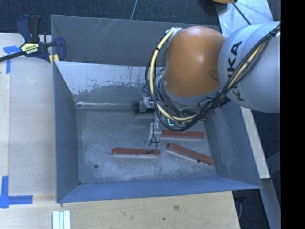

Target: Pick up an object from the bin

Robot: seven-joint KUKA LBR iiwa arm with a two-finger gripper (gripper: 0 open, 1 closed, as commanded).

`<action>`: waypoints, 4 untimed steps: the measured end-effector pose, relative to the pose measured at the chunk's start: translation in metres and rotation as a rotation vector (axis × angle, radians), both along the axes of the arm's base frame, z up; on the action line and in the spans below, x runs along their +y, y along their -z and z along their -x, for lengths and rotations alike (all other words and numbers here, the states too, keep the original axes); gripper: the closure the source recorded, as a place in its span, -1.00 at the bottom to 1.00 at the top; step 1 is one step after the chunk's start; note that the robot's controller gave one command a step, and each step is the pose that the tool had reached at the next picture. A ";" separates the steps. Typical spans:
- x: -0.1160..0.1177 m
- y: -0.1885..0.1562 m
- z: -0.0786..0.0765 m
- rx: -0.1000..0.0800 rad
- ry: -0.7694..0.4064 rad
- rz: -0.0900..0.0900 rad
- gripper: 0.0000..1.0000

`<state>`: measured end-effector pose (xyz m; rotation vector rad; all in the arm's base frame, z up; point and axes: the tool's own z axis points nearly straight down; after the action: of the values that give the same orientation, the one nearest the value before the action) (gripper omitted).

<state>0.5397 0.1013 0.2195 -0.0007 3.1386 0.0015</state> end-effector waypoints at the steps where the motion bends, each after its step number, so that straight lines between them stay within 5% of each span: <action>1: 0.000 0.000 0.000 0.000 0.001 0.000 -1.00; 2: -0.050 0.117 0.000 0.000 -0.034 0.001 1.00; 3: -0.050 0.117 0.000 0.000 -0.034 0.001 -1.00; 4: -0.040 0.129 0.009 0.000 -0.082 0.002 -1.00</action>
Offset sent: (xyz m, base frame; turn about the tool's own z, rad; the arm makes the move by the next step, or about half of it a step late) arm -0.0005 -0.0493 -0.1168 -0.0358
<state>0.5307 0.0609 0.0902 -0.1300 3.1356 -0.0009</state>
